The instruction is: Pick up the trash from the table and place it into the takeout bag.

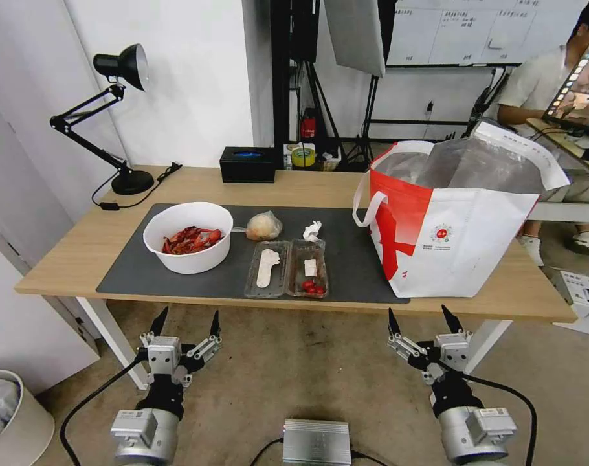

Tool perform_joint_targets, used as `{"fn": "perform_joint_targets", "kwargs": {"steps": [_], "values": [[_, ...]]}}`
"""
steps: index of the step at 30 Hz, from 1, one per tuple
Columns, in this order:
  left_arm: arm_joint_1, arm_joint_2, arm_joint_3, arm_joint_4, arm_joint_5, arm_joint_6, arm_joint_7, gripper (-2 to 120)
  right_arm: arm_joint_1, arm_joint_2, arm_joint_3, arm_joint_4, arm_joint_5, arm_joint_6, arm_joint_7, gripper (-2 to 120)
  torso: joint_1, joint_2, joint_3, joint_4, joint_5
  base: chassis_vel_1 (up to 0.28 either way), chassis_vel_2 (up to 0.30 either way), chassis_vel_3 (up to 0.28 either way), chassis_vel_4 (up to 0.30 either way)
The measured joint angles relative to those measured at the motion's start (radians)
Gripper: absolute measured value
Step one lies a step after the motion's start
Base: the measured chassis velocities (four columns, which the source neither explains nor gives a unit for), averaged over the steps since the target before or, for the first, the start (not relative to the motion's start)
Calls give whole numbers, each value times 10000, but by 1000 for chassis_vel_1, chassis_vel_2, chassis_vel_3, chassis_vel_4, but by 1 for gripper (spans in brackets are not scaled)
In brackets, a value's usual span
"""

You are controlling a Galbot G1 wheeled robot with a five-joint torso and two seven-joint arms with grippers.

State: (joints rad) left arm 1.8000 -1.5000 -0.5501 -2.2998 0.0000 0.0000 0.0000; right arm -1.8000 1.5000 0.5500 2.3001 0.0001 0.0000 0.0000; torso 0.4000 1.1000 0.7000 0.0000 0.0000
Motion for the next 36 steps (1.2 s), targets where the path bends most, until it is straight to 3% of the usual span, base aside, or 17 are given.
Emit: {"fn": "perform_joint_targets", "kwargs": {"steps": [28, 30, 32, 36], "values": [[-223, -12, 182, 41, -103, 193, -51, 100, 55, -112, 56, 13, 31, -197, -16, 100, -1, 1, 0, 2, 7, 0, 0, 0, 0], [-1509, -124, 1271, 348, -643, 1173, -187, 100, 419, -693, 442, 102, 228, -1355, -134, 100, 0, 0, 0, 0, 0, 0, 0, 0, 0], [-1855, -160, 1572, 454, -783, 1301, -195, 100, 582, -938, 610, 131, 315, -1788, -194, 100, 2, -1, 1, -6, -3, 0, 0, 0, 0], [-2073, -199, 1821, 699, -927, 687, -175, 100, 784, -1118, 729, 112, 408, -2002, -273, 100, 2, 0, 3, 0, 4, 0, 0, 0, 0]]}}
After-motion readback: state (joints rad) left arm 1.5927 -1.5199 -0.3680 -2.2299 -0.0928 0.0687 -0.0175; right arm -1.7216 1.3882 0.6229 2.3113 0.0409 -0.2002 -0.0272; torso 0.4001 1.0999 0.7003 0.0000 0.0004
